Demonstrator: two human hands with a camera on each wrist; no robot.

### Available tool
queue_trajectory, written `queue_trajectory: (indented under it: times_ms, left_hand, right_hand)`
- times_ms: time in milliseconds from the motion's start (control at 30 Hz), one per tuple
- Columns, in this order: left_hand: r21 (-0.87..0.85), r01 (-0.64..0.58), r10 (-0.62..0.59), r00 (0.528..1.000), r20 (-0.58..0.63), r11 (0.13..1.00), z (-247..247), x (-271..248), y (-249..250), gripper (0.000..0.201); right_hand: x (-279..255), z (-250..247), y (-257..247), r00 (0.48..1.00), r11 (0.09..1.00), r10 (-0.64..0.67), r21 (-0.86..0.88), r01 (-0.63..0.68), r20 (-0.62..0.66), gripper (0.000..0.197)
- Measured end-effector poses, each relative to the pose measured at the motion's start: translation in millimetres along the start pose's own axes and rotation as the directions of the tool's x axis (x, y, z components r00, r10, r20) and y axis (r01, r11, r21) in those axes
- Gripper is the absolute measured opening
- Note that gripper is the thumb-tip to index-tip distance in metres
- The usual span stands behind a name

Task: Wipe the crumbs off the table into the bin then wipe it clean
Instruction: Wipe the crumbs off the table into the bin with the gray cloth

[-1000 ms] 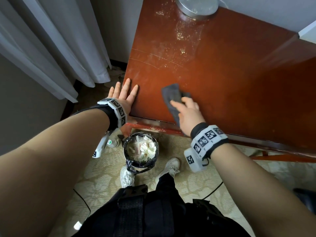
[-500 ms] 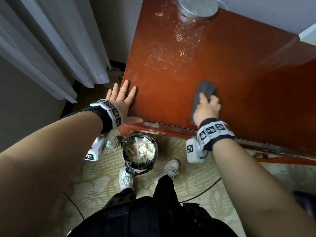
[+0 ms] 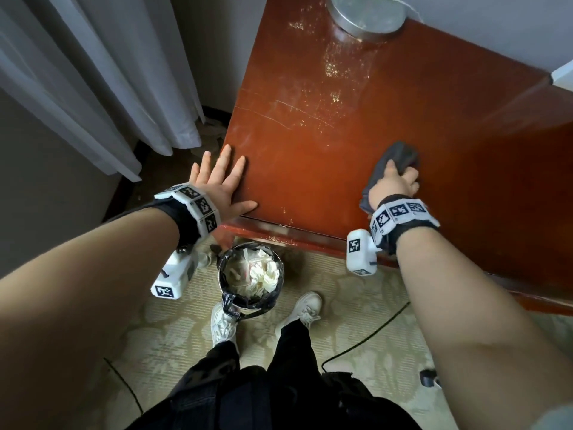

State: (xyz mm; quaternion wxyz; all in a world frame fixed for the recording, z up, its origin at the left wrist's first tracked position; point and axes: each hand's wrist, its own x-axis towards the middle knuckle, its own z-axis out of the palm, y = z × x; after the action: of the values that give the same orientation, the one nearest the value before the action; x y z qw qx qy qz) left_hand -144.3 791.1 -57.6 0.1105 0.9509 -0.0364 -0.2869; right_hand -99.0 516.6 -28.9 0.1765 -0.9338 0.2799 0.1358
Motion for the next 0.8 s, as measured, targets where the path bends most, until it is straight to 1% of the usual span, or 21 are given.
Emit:
queue_trajectory:
  times_ms: [33, 67, 100, 167, 200, 233, 300, 333, 367, 400, 433, 467, 500, 533, 567, 600, 633, 667, 733, 767, 800]
  left_hand:
    - [-0.034, -0.003, 0.003, 1.000, -0.027, 0.999, 2.6, -1.0, -2.0, 0.086]
    - [-0.070, -0.008, 0.004, 0.999, -0.049, 0.997, 5.8, -2.6, -5.3, 0.088]
    - [-0.109, -0.009, 0.003, 0.998, -0.061, 0.994, 8.7, -5.2, -10.0, 0.089]
    - [-0.186, 0.015, -0.025, 0.998, -0.053, 0.982, 14.7, -11.8, -23.6, 0.095]
    - [-0.200, 0.036, -0.043, 0.999, -0.032, 0.979, 18.2, -15.3, -32.4, 0.098]
    - [-0.187, 0.058, -0.060, 0.998, -0.004, 0.981, 21.8, -18.7, -41.2, 0.101]
    - [-0.143, 0.103, -0.098, 0.994, 0.041, 0.984, 29.2, -25.7, -56.9, 0.107]
    - [-0.137, 0.121, -0.115, 0.992, 0.056, 0.983, 32.5, -28.5, -62.6, 0.109]
    - [-0.139, 0.135, -0.126, 0.990, 0.065, 0.981, 34.5, -30.5, -66.4, 0.110]
    - [-0.146, 0.142, -0.133, 0.989, 0.069, 0.979, 36.3, -32.0, -69.1, 0.110]
    - [-0.154, 0.145, -0.136, 0.988, 0.070, 0.977, 37.1, -33.7, -70.6, 0.110]
    - [-0.164, 0.145, -0.135, 0.988, 0.072, 0.976, 37.7, -35.6, -71.4, 0.110]
    - [-0.173, 0.143, -0.132, 0.988, 0.074, 0.974, 38.9, -37.5, -72.3, 0.110]
    - [-0.181, 0.142, -0.130, 0.989, 0.076, 0.973, 40.6, -39.0, -73.8, 0.109]
    - [-0.188, 0.142, -0.130, 0.989, 0.077, 0.972, 42.8, -40.7, -75.4, 0.109]
    - [-0.197, 0.145, -0.133, 0.988, 0.074, 0.970, 45.5, -43.3, -77.6, 0.108]
    - [-0.205, 0.150, -0.138, 0.988, 0.070, 0.967, 48.5, -45.9, -80.4, 0.108]
    - [-0.211, 0.156, -0.145, 0.987, 0.067, 0.965, 51.1, -48.9, -83.9, 0.107]
    - [-0.210, 0.174, -0.163, 0.984, 0.072, 0.962, 54.1, -55.5, -92.0, 0.107]
    - [-0.205, 0.187, -0.176, 0.982, 0.073, 0.961, 55.3, -59.0, -97.0, 0.108]
    - [-0.200, 0.204, -0.194, 0.979, 0.069, 0.958, 55.8, -62.0, -102.3, 0.108]
  right_hand:
    - [-6.9, 5.2, -7.9, 0.993, 0.991, -0.108, -0.078, 0.111, 0.045, 0.058]
    - [-17.6, 11.2, -14.6, 0.973, 0.964, -0.216, -0.140, 0.225, 0.078, 0.059]
    - [-30.0, 17.5, -25.0, 0.942, 0.933, -0.323, -0.137, 0.333, 0.089, 0.060]
    - [-61.8, 34.7, -43.1, 0.861, 0.866, -0.473, -0.080, 0.493, 0.187, 0.057]
    - [-77.1, 42.1, -47.4, 0.806, 0.820, -0.529, -0.086, 0.566, 0.266, 0.052]
    - [-91.9, 48.1, -47.8, 0.757, 0.797, -0.557, -0.039, 0.603, 0.341, 0.048]
    - [-109.3, 54.8, -42.5, 0.626, 0.685, -0.672, 0.009, 0.729, 0.396, 0.046]
    - [-113.8, 53.3, -41.3, 0.593, 0.661, -0.691, 0.029, 0.750, 0.412, 0.045]
    - [-108.9, 51.5, -36.9, 0.587, 0.657, -0.710, 0.066, 0.751, 0.390, 0.044]
    - [-99.1, 46.5, -32.3, 0.662, 0.714, -0.682, 0.085, 0.695, 0.311, 0.044]
    - [-86.9, 39.6, -27.8, 0.758, 0.783, -0.622, 0.147, 0.604, 0.196, 0.043]
    - [-75.2, 33.5, -24.3, 0.854, 0.860, -0.505, 0.157, 0.486, 0.123, 0.044]
    - [-63.4, 31.4, -21.1, 0.920, 0.917, -0.388, 0.123, 0.380, 0.053, 0.046]
    - [-56.5, 30.2, -21.7, 0.963, 0.963, -0.266, 0.057, 0.264, 0.029, 0.049]
    - [-56.8, 30.7, -26.6, 0.980, 0.981, -0.195, 0.007, 0.195, 0.031, 0.053]
    - [-64.2, 34.9, -36.9, 0.983, 0.982, -0.176, -0.063, 0.179, 0.050, 0.057]
    - [-72.7, 44.0, -49.2, 0.974, 0.968, -0.218, -0.116, 0.223, 0.058, 0.061]
    - [-84.4, 52.9, -64.2, 0.945, 0.936, -0.313, -0.141, 0.324, 0.095, 0.063]
    - [-111.1, 70.9, -93.4, 0.826, 0.819, -0.522, -0.148, 0.555, 0.211, 0.064]
    - [-127.5, 80.8, -105.2, 0.719, 0.710, -0.638, -0.150, 0.688, 0.276, 0.062]
    - [-144.9, 89.7, -113.8, 0.617, 0.619, -0.705, -0.121, 0.776, 0.350, 0.061]
